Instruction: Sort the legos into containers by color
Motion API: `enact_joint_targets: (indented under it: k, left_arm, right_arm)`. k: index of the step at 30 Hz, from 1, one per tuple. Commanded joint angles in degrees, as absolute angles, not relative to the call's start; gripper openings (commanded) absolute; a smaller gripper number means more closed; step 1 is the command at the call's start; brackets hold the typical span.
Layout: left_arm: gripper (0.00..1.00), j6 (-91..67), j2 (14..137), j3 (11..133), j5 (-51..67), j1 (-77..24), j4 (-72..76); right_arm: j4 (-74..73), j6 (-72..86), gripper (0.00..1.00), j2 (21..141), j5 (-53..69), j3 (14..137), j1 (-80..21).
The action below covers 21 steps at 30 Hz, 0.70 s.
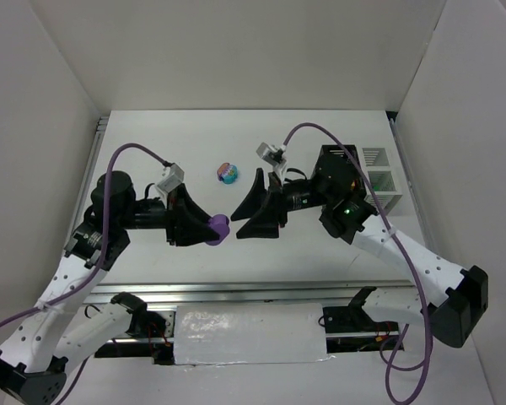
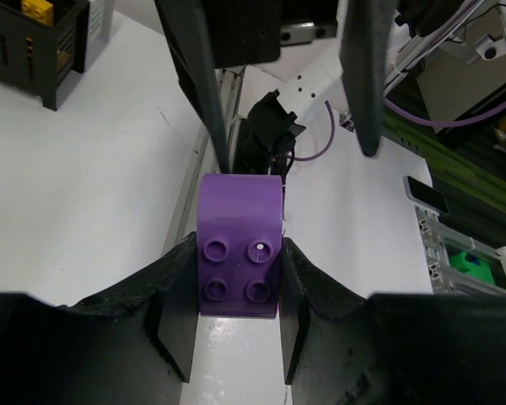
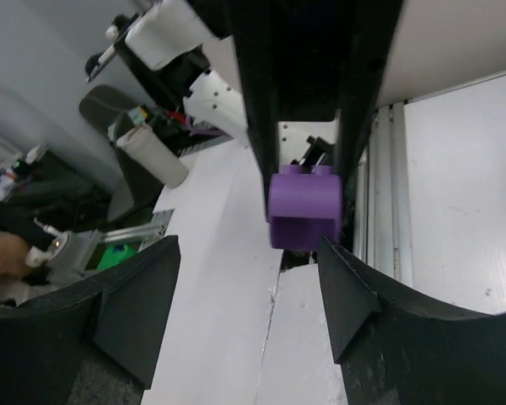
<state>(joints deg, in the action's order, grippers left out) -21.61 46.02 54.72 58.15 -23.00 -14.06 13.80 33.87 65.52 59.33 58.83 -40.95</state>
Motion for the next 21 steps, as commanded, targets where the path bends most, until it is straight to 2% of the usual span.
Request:
enact_joint_targets:
  k: [1, 8, 11, 14, 15, 21]
  left_arm:
    - [0.0, -23.6, 47.3, 54.2, 62.4, -22.7, -9.2]
    - [0.0, -24.3, 47.5, 54.1, 63.1, -22.7, -8.4]
    - [0.0, -24.2, 47.1, 54.1, 63.3, -22.7, -8.4]
    - [0.0, -24.2, 46.8, 54.0, 63.8, -22.7, -8.2]
    - [0.0, -24.0, 46.8, 54.0, 63.8, -22.7, -8.2]
    - [0.0, -22.8, 46.9, 54.4, 63.0, -22.7, -10.3]
  right_arm:
    - [10.7, 27.3, 0.73, 66.2, 58.3, 61.5, -44.7]
    - [2.4, 22.8, 0.67, 69.5, 51.3, 66.6, -49.0]
    - [1.6, 22.2, 0.54, 70.8, 51.0, 67.3, -49.4]
    - [-1.6, 21.1, 0.6, 71.5, 44.4, 67.9, -49.7]
    - [-1.9, 21.2, 0.6, 71.4, 40.0, 67.8, -49.6]
    - [-1.7, 21.5, 0.61, 70.1, 33.8, 66.8, -49.7]
